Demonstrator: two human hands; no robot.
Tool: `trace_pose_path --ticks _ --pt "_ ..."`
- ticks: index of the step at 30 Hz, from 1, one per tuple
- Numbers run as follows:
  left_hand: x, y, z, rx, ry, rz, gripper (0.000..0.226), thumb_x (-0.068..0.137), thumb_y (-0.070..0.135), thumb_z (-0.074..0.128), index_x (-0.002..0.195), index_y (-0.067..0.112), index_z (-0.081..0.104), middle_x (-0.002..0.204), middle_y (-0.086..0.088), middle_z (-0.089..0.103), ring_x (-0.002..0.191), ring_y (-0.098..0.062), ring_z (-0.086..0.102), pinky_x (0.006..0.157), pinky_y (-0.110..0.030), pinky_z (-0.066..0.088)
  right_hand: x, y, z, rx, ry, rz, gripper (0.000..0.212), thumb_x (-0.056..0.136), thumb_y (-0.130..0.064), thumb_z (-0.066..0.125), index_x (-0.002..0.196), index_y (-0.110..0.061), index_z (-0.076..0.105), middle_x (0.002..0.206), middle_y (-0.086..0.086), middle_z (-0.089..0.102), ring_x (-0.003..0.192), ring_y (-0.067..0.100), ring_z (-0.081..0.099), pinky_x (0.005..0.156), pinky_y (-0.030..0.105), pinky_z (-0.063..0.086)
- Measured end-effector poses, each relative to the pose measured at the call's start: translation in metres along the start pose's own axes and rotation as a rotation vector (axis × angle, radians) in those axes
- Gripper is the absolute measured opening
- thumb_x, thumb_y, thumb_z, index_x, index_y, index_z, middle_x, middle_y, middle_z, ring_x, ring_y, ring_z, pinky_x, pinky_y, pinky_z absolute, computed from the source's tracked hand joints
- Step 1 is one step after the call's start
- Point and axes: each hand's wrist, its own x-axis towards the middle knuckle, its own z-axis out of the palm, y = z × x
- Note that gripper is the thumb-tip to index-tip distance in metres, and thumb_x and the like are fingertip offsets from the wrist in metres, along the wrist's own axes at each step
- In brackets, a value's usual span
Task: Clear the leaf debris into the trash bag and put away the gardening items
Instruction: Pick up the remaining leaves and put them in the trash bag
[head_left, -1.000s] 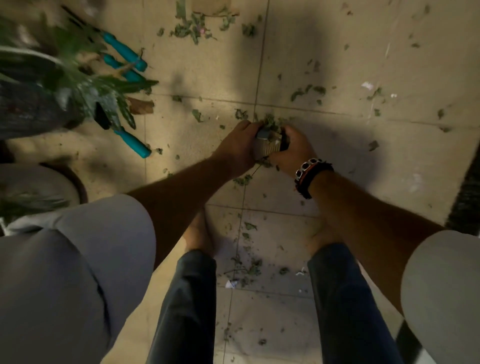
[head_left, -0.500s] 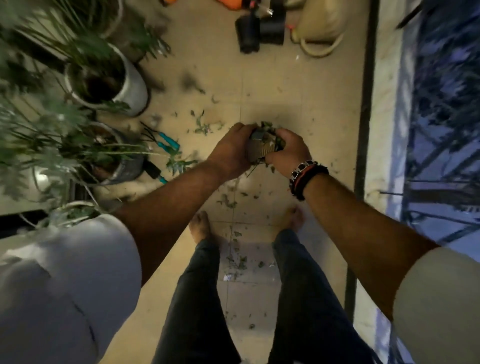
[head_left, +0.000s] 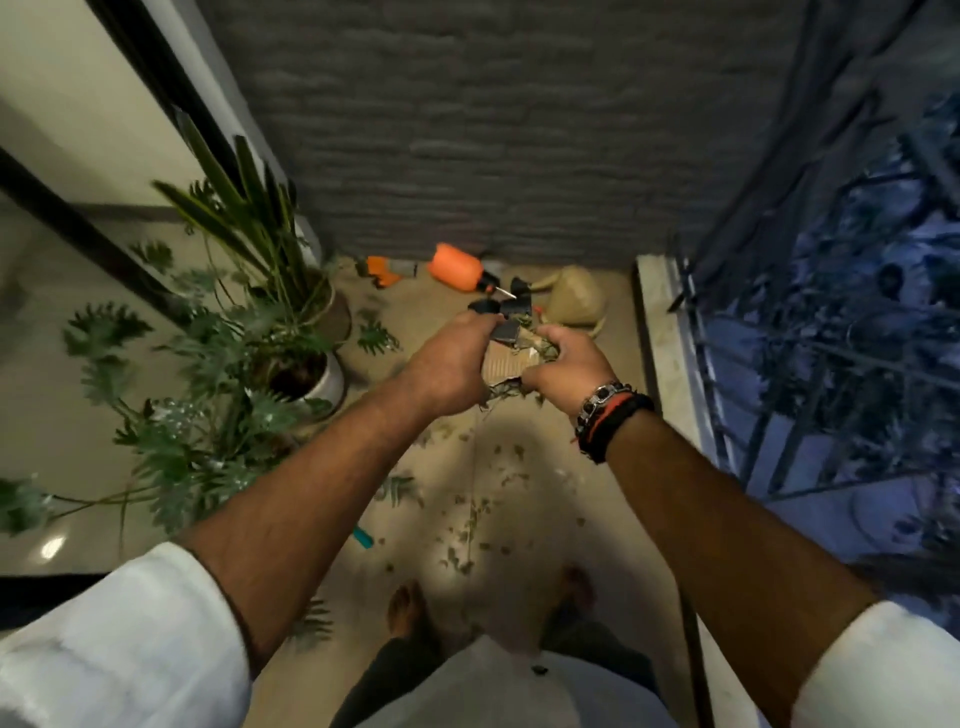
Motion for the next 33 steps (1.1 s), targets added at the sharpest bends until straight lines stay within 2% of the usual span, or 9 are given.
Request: trace_pose_path --ticks 3,6,10,12,15,19,27,30,33 --pt "-0.024 0.007 -0.039 0.034 0.028 0.002 0.078 0.067 0.011 0.084 0.136 0.014 0.05 0.129 -0.009 0.055 0.118 -0.026 0.054 0.096 -0.031 0.044 -0.023 -0.037 0.003 -0.016 -0.011 -0.021 0.072 0.071 -0.002 0.07 0.137 -0.025 0.051 0.117 0.001 0.065 0.095 0.019 0.065 0.074 0.028 0.054" --pt "-0.044 0.008 -0.07 0.071 0.074 -0.018 0.079 0.062 0.013 0.087 0.134 0.014 0.052 0.126 -0.008 0.057 0.116 -0.026 0.055 0.097 -0.039 0.047 -0.036 -0.066 0.008 -0.046 -0.024 -0.073 0.074 0.069 -0.002 0.071 0.137 -0.025 0.052 0.118 0.002 0.064 0.1 0.021 0.064 0.083 0.032 0.056" --pt "-0.069 0.005 -0.101 0.062 0.171 -0.096 0.074 0.066 0.014 0.084 0.133 0.015 0.053 0.124 -0.008 0.056 0.116 -0.024 0.054 0.095 -0.024 0.041 -0.042 -0.098 0.021 -0.077 -0.071 -0.172 0.077 0.063 -0.003 0.072 0.135 -0.028 0.055 0.119 -0.001 0.065 0.097 0.018 0.065 0.084 0.037 0.058" --pt "-0.087 0.005 -0.111 0.047 0.23 -0.152 0.07 0.069 0.014 0.083 0.132 0.014 0.054 0.121 -0.005 0.056 0.113 -0.019 0.054 0.086 -0.016 0.035 -0.046 -0.109 0.029 -0.092 -0.136 -0.229 0.077 0.061 -0.003 0.072 0.132 -0.027 0.057 0.111 -0.007 0.066 0.09 0.015 0.066 0.081 0.037 0.059" --pt "-0.118 0.009 -0.117 0.026 0.313 -0.292 0.065 0.071 0.018 0.083 0.129 0.018 0.055 0.113 0.004 0.052 0.105 -0.012 0.053 0.086 -0.017 0.039 -0.055 -0.122 0.041 -0.113 -0.243 -0.289 0.068 0.065 0.003 0.071 0.126 -0.025 0.062 0.098 -0.016 0.059 0.089 0.011 0.063 0.085 0.036 0.058" --pt "-0.162 0.018 -0.114 -0.025 0.423 -0.456 0.056 0.072 0.024 0.083 0.122 0.02 0.057 0.11 0.002 0.057 0.1 -0.016 0.059 0.088 -0.031 0.052 -0.073 -0.132 0.061 -0.186 -0.409 -0.372 0.065 0.065 0.002 0.073 0.124 -0.026 0.063 0.105 -0.003 0.069 0.094 0.016 0.067 0.085 0.038 0.058" --pt "-0.275 0.032 -0.095 -0.073 0.604 -0.737 0.051 0.077 0.026 0.079 0.123 0.022 0.058 0.111 0.006 0.057 0.101 -0.013 0.059 0.083 -0.026 0.048 -0.153 -0.134 0.111 -0.263 -0.728 -0.504 0.059 0.072 0.011 0.068 0.123 -0.018 0.063 0.104 0.003 0.07 0.095 0.021 0.067 0.086 0.042 0.058" --pt "-0.322 0.038 -0.087 -0.054 0.644 -0.84 0.059 0.076 0.018 0.079 0.129 0.021 0.054 0.109 0.007 0.051 0.1 -0.011 0.053 0.087 -0.026 0.045 -0.191 -0.13 0.131 -0.31 -0.824 -0.551 0.059 0.072 0.01 0.069 0.123 -0.019 0.063 0.101 0.001 0.069 0.094 0.021 0.067 0.086 0.043 0.057" --pt "-0.379 0.048 -0.075 -0.048 0.696 -0.927 0.064 0.072 0.014 0.081 0.13 0.022 0.053 0.111 0.006 0.053 0.104 -0.012 0.054 0.09 -0.027 0.045 -0.237 -0.117 0.155 -0.325 -0.909 -0.572 0.055 0.066 0.009 0.069 0.11 -0.024 0.067 0.098 0.004 0.072 0.091 0.026 0.069 0.083 0.047 0.058"
